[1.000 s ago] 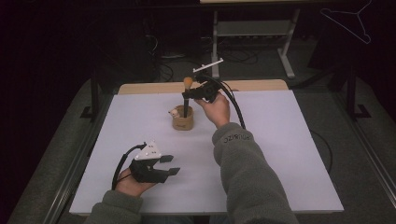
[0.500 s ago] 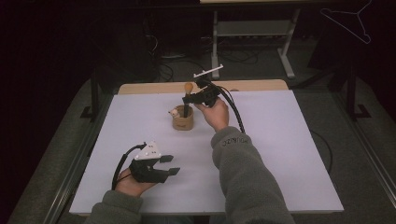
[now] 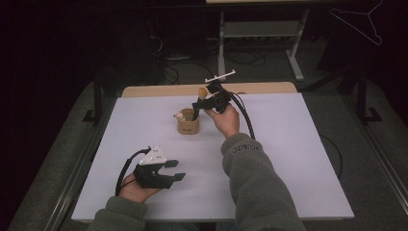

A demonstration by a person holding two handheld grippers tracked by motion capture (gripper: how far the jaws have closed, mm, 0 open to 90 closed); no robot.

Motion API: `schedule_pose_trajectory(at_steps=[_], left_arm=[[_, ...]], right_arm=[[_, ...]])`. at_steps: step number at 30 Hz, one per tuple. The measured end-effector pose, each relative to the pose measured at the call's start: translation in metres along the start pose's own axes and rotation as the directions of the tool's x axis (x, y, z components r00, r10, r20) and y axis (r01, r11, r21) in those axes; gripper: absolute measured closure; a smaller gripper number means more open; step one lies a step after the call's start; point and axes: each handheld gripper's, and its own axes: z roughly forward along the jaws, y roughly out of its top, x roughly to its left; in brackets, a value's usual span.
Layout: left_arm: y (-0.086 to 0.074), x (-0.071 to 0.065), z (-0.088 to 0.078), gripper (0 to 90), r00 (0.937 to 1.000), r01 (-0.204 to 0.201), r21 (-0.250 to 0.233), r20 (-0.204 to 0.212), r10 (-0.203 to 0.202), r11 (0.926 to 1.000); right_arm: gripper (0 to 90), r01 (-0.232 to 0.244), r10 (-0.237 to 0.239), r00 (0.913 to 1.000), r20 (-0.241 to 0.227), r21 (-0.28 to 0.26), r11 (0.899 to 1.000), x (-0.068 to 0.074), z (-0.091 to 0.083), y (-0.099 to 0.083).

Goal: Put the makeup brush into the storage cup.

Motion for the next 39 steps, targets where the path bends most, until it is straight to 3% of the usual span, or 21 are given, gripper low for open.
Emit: schedule_pose_trajectory(at_steps=[10, 13, 26, 27, 30, 32, 34, 36, 39], left_arm=[[0.000, 0.001, 0.000, 44.3, 0.9999, 0.005, 0.000, -0.012, -0.005, 1.0000], [0.000, 0.001, 0.000, 42.9, 0.9997, 0.010, -0.004, -0.020, -0.010, 0.9999], [-0.001, 0.004, -0.001, 36.5, 0.9981, 0.036, -0.006, -0.051, -0.036, 0.9993], [0.000, 0.006, -0.002, 36.0, 0.9985, 0.016, 0.002, -0.053, -0.015, 0.9999], [0.000, 0.007, -0.002, 35.0, 0.9981, 0.020, 0.004, -0.058, -0.019, 0.9998], [0.000, 0.006, -0.002, 34.3, 0.9978, 0.033, -0.006, -0.058, -0.033, 0.9994], [0.000, 0.007, -0.003, 33.9, 0.9980, 0.017, 0.008, -0.062, -0.016, 0.9998], [0.000, 0.007, -0.002, 33.6, 0.9976, 0.031, 0.002, -0.061, -0.031, 0.9995], [0.000, 0.008, -0.003, 33.0, 0.9978, 0.022, 0.008, -0.062, -0.022, 0.9997]], right_arm=[[44.9, -0.008, 0.008, 1.0000, 0.003, -0.024, 1.000, -0.003, -0.010, -0.011], [41.3, 0.010, -0.010, 0.9999, 0.008, -0.037, 0.999, -0.002, -0.016, -0.015], [34.0, 0.082, -0.080, 0.9955, 0.051, -0.034, 0.996, -0.002, -0.046, -0.042], [33.5, 0.079, -0.078, 0.9956, 0.052, -0.031, 0.996, -0.001, -0.049, -0.045], [32.1, 0.104, -0.102, 0.9931, 0.059, -0.034, 0.994, -0.002, -0.055, -0.053], [31.8, 0.097, -0.094, 0.9938, 0.060, -0.042, 0.994, -0.001, -0.060, -0.058], [31.2, 0.096, -0.093, 0.9938, 0.061, -0.047, 0.994, -0.002, -0.065, -0.063], [30.4, 0.102, -0.098, 0.9925, 0.072, -0.044, 0.994, -0.002, -0.069, -0.068], [29.6, 0.111, -0.108, 0.9911, 0.078, -0.040, 0.993, -0.003, -0.076, -0.075]])
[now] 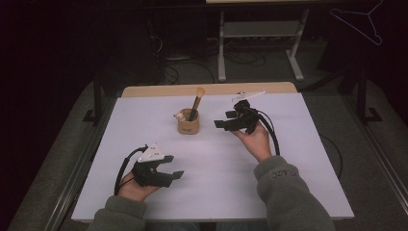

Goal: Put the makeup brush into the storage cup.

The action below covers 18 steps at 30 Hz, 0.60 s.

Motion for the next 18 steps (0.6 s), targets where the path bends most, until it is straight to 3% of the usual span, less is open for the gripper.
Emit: schedule_pose_trajectory(at_steps=[3, 18], left_arm=[[0.000, 0.000, 0.000, 32.2, 0.9999, 0.017, -0.011, -0.002, -0.017, 0.9998], [-0.001, 0.002, -0.001, 29.5, 0.9996, 0.025, -0.014, -0.009, -0.026, 0.9996]], right_arm=[[28.8, 0.004, -0.004, 1.0000, 0.003, -0.006, 1.000, 0.000, -0.006, -0.006], [24.9, 0.037, -0.037, 0.9991, 0.019, 0.001, 0.999, 0.003, -0.033, -0.031]])
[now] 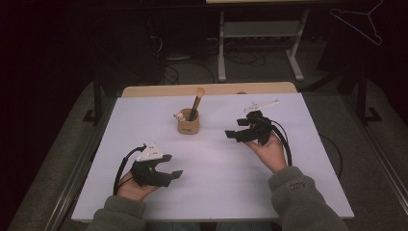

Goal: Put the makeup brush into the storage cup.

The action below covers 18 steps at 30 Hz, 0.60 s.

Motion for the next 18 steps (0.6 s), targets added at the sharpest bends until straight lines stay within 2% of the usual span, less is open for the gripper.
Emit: schedule_pose_trajectory(at_steps=[10, 12, 18], left_arm=[[-0.001, 0.002, -0.002, 28.7, 1.0000, 0.004, 0.003, -0.004, -0.004, 1.0000], [-0.001, 0.002, -0.002, 28.6, 1.0000, 0.006, 0.000, -0.006, -0.006, 1.0000], [-0.002, 0.002, -0.002, 28.4, 0.9999, 0.015, 0.000, -0.007, -0.015, 0.9999]], right_arm=[[22.7, 0.033, -0.033, 0.9993, 0.017, -0.005, 0.999, 0.003, -0.016, -0.015], [22.3, 0.029, -0.029, 0.9994, 0.019, 0.008, 1.000, 0.004, -0.017, -0.018], [22.1, 0.024, -0.024, 0.9994, 0.027, -0.005, 1.000, 0.003, -0.025, -0.027]])
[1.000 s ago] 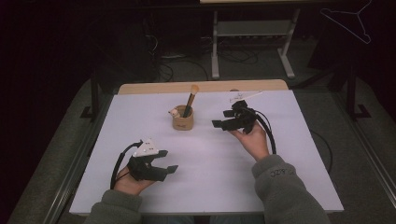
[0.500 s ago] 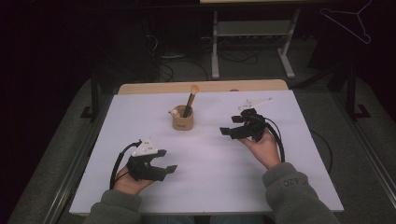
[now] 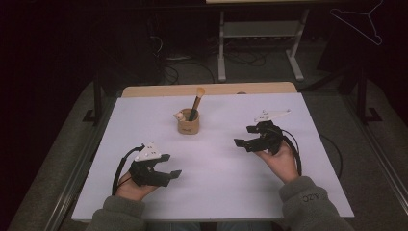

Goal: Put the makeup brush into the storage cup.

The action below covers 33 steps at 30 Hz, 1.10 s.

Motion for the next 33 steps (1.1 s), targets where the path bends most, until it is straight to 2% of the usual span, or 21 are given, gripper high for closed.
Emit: schedule_pose_trajectory(at_steps=[4, 12, 15, 20, 25, 28, 33], left_arm=[[0.000, 0.001, -0.001, 28.1, 1.0000, -0.001, 0.001, -0.003, 0.001, 1.0000], [0.000, 0.002, -0.002, 27.6, 0.9999, -0.010, 0.010, -0.006, 0.010, 0.9999], [-0.001, 0.001, -0.001, 27.4, 1.0000, 0.007, 0.000, -0.006, -0.007, 1.0000], [-0.002, 0.001, -0.001, 27.0, 0.9999, 0.008, 0.000, -0.007, -0.008, 1.0000], [-0.002, 0.002, -0.001, 26.9, 0.9999, 0.012, -0.003, -0.010, -0.012, 0.9999], [-0.002, 0.003, -0.002, 26.3, 0.9999, -0.008, 0.014, -0.012, 0.008, 0.9999], [-0.003, 0.003, -0.001, 25.8, 0.9999, -0.006, 0.010, -0.015, 0.006, 0.9999]], right_arm=[[21.4, 0.010, -0.010, 0.9999, 0.004, 0.002, 1.000, 0.001, -0.004, -0.004], [20.6, -0.007, 0.007, 0.9999, 0.010, 0.006, 1.000, 0.002, -0.011, -0.015], [20.7, 0.002, -0.002, 0.9999, 0.017, -0.001, 1.000, 0.002, -0.014, -0.020], [20.1, -0.017, 0.017, 0.9996, 0.024, -0.001, 1.000, 0.002, -0.019, -0.028], [19.5, -0.007, 0.008, 0.9994, 0.034, -0.002, 1.000, 0.004, -0.025, -0.035], [19.0, -0.011, 0.011, 0.9993, 0.036, -0.004, 1.000, 0.005, -0.027, -0.040], [17.6, -0.025, 0.025, 0.9988, 0.042, 0.000, 1.000, 0.004, -0.030, -0.047]])
